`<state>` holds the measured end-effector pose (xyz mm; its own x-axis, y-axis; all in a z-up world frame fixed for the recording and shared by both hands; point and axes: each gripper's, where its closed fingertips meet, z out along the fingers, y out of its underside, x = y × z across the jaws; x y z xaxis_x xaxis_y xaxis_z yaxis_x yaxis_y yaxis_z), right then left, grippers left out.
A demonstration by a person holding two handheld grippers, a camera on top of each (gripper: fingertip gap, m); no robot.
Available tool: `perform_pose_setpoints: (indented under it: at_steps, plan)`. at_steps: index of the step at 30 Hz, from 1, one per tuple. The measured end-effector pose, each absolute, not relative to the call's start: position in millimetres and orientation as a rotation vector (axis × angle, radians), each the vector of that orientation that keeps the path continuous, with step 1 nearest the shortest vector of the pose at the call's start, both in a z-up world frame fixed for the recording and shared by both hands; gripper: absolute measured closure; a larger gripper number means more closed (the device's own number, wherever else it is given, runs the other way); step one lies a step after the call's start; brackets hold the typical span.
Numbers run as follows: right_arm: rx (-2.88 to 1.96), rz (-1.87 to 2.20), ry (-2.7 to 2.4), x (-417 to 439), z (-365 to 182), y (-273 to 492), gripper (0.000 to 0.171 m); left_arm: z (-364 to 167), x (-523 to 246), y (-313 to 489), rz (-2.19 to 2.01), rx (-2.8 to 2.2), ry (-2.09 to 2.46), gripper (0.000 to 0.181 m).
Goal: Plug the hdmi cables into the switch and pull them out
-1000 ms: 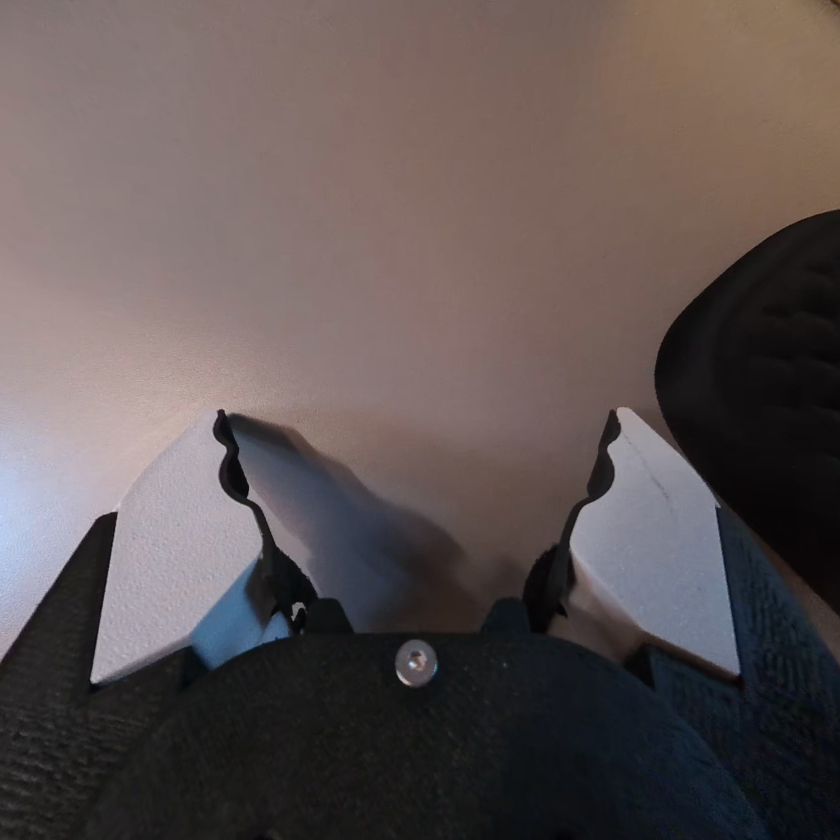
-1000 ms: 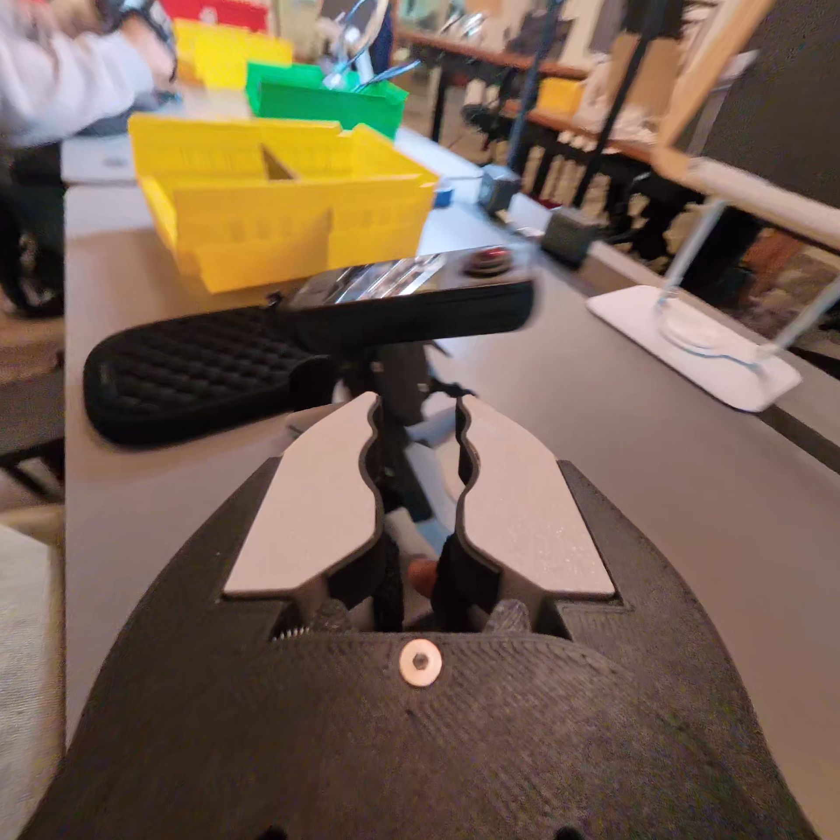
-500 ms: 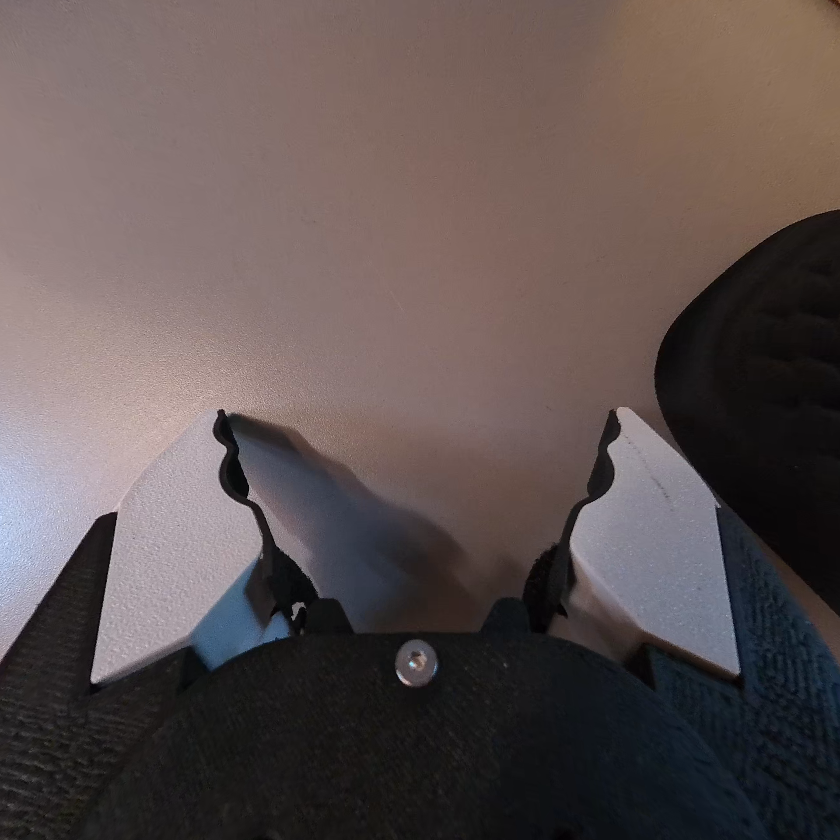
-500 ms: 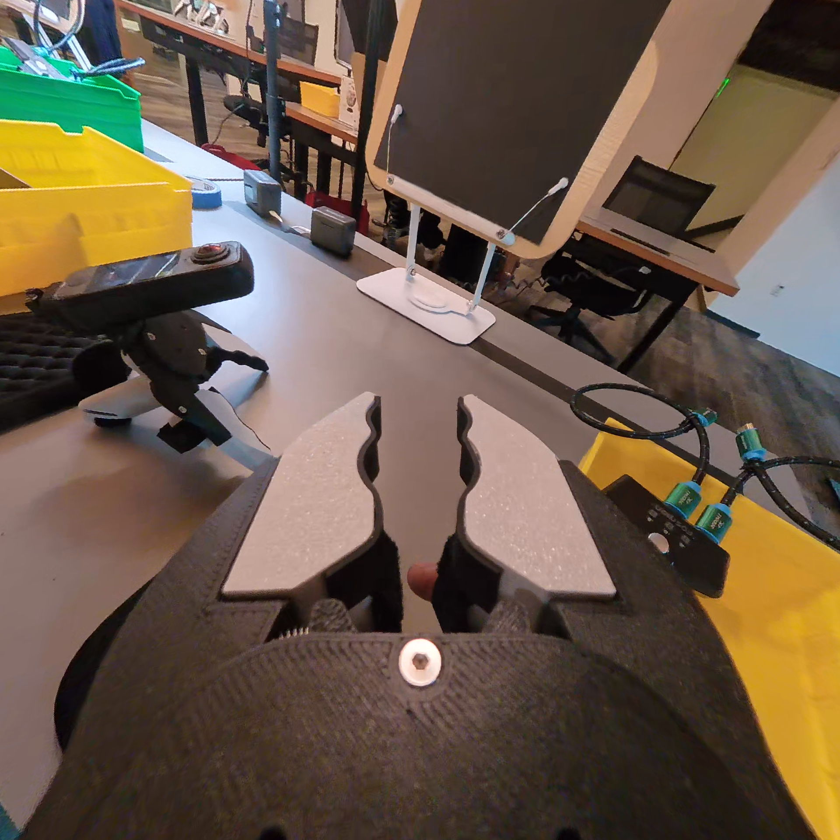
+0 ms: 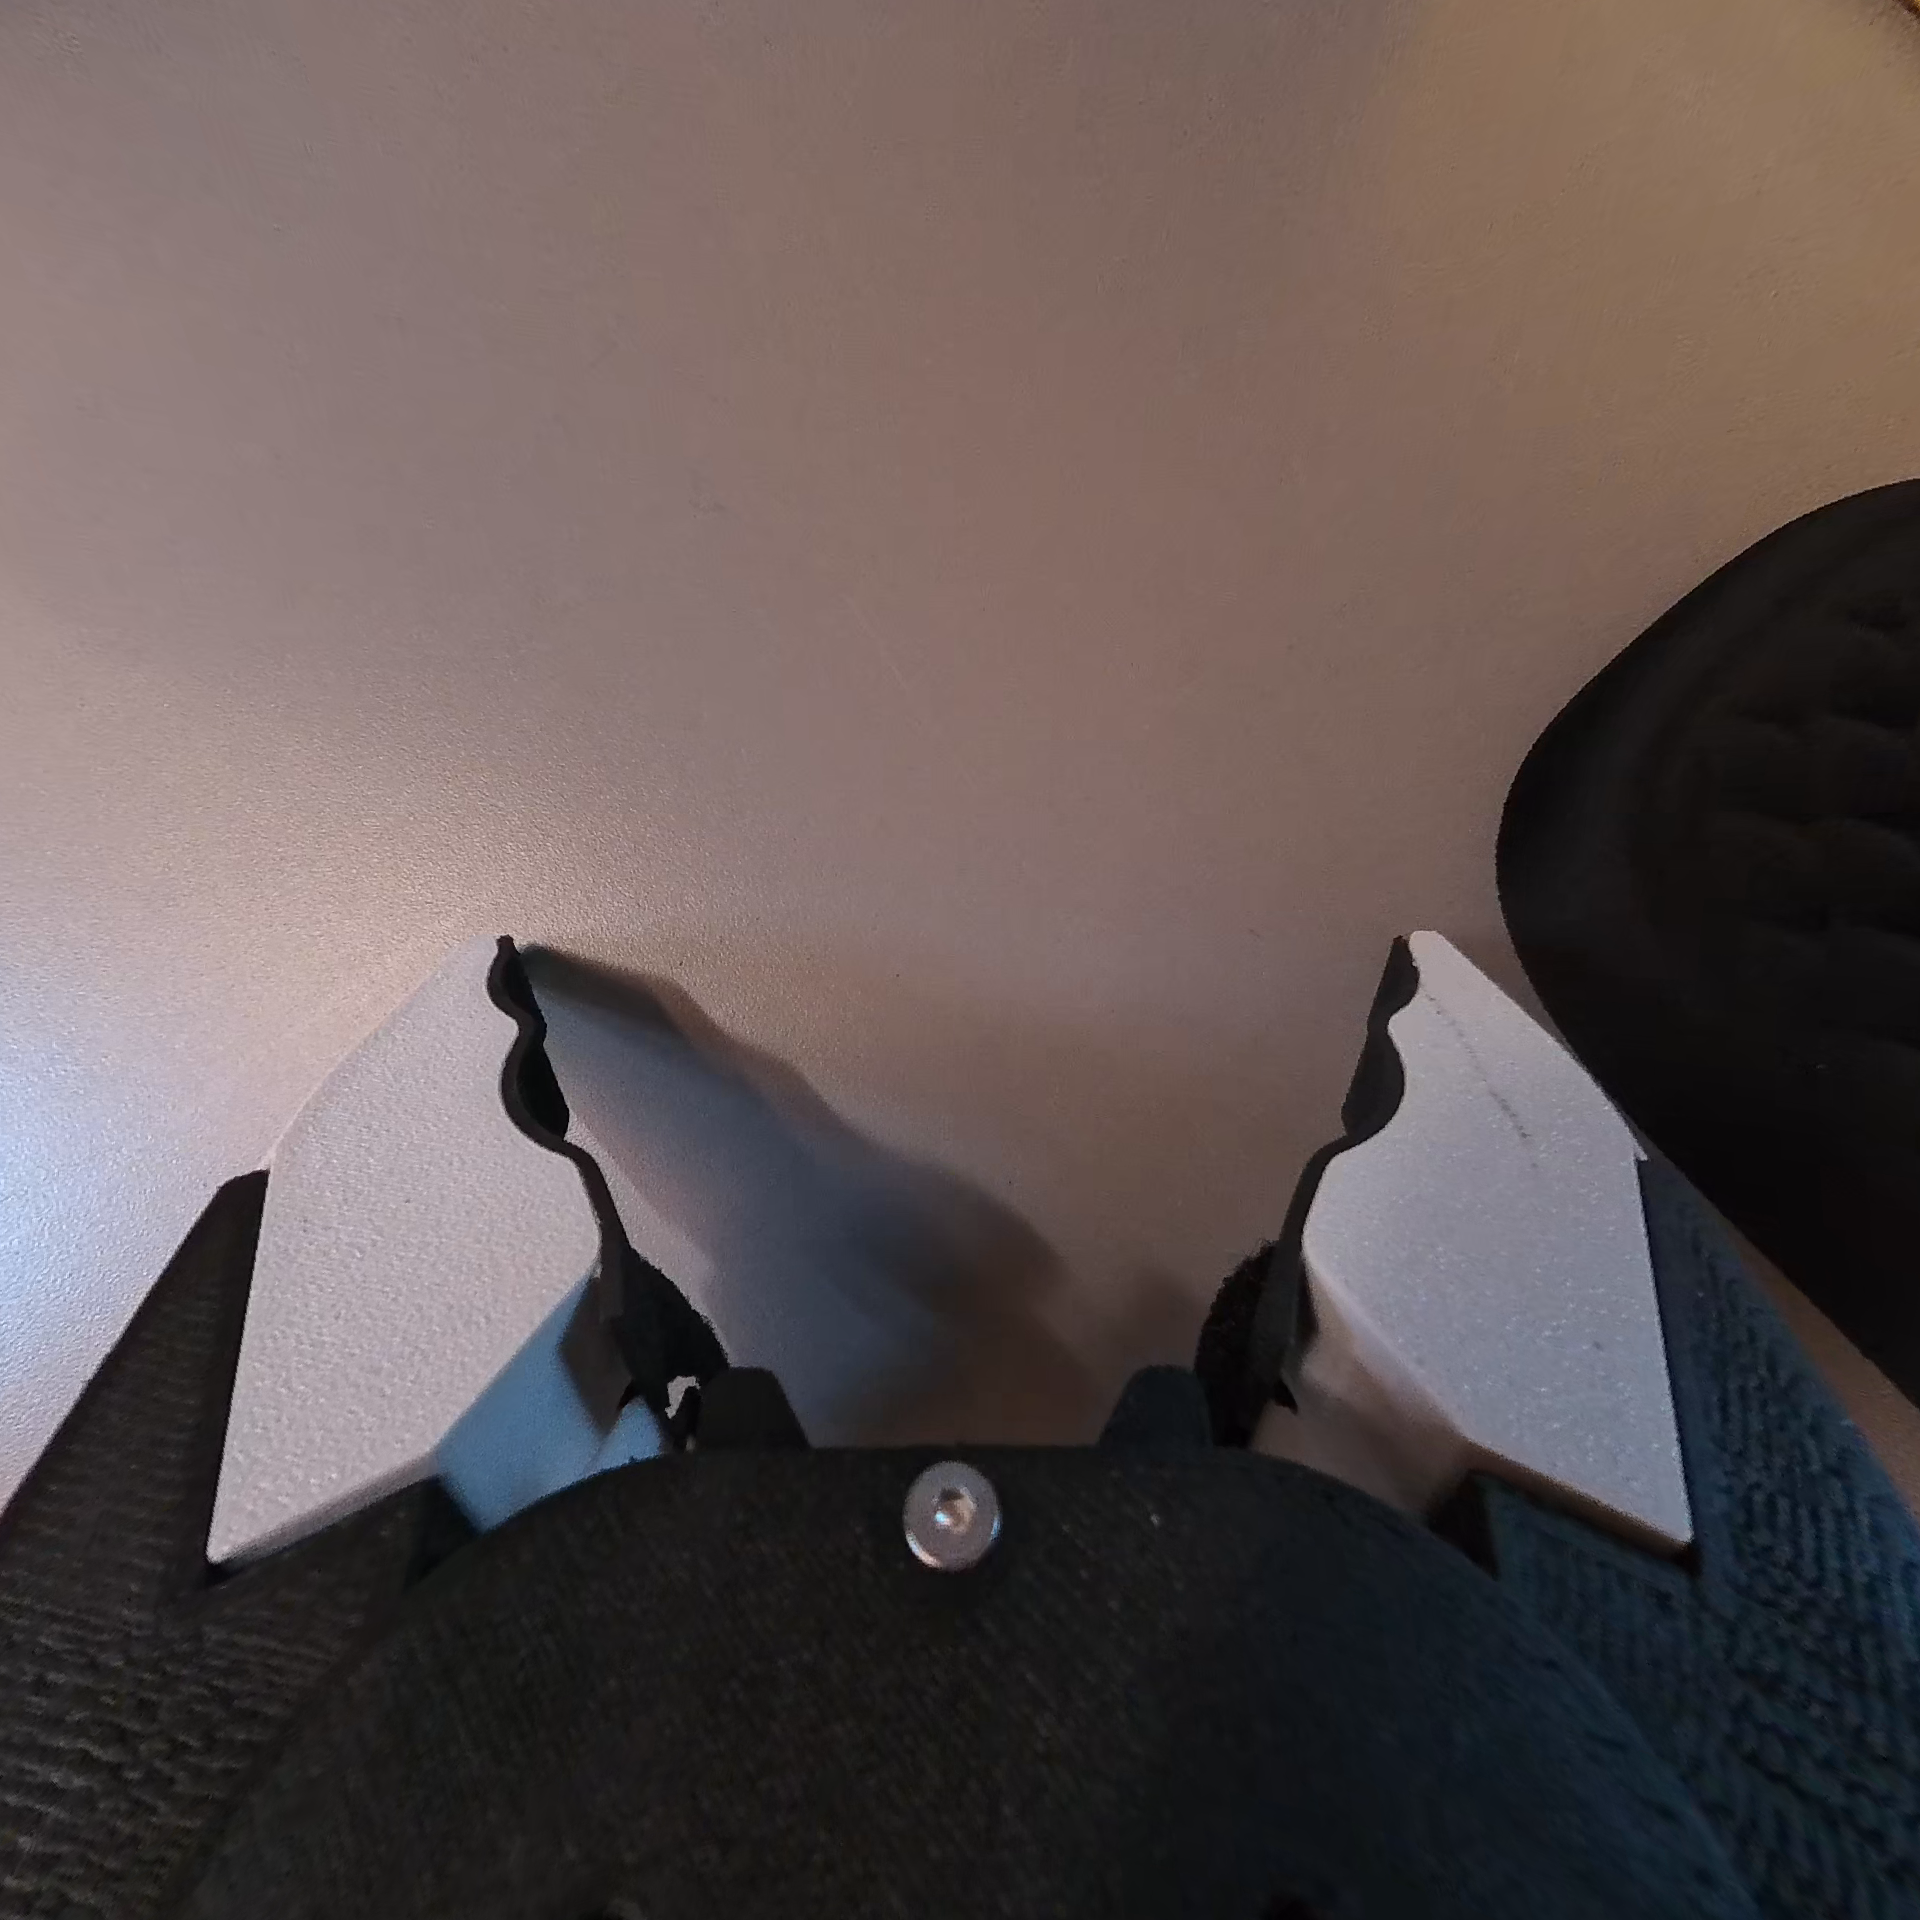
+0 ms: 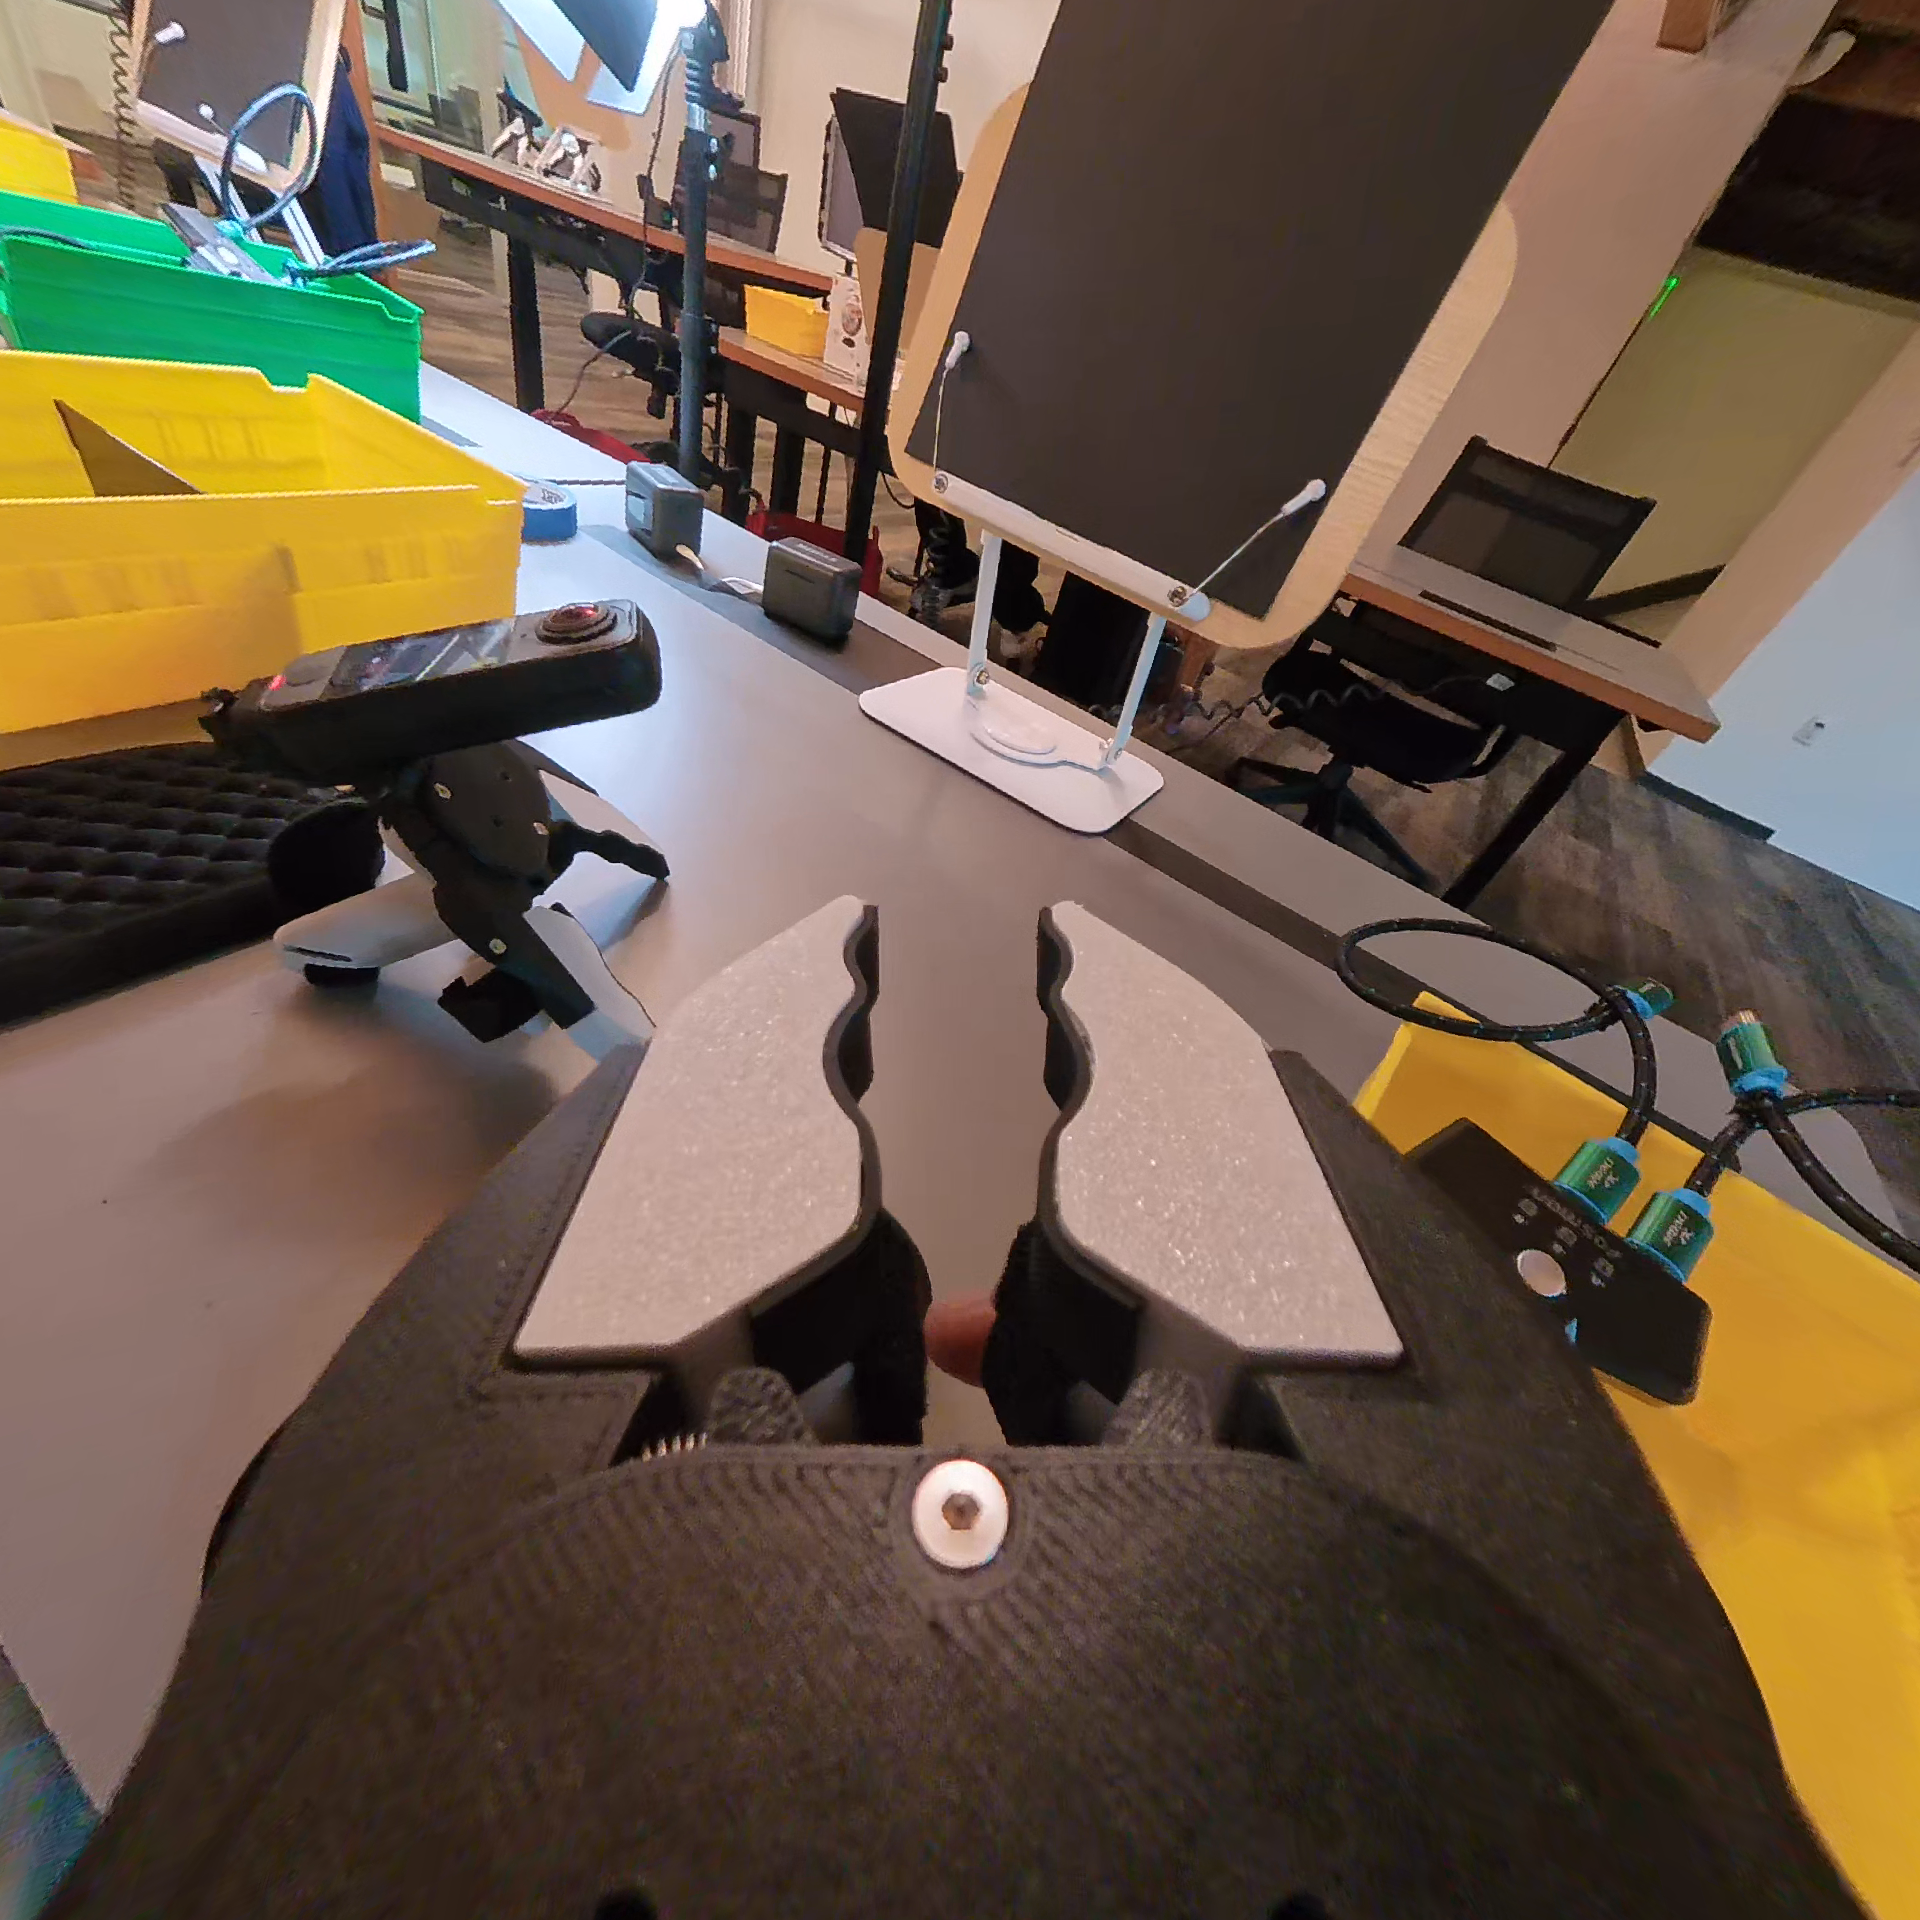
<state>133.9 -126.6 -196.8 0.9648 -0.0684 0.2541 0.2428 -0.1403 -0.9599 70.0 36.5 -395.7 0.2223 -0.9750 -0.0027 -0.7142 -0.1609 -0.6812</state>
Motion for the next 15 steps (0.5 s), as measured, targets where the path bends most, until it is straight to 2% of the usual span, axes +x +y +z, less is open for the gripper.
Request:
perform_pose_setpoints:
  at_steps: [9, 15]
  plan:
    - [-1.715, -0.302, -0.148, 137, -208, -139, 0.141, -396, 70, 37, -0.607, -1.943, 1.552, 0.036]
    - [-1.664, -0.307, -0.159, 142, -196, -153, 0.141, -396, 70, 37, -0.607, -1.943, 1.552, 0.036]
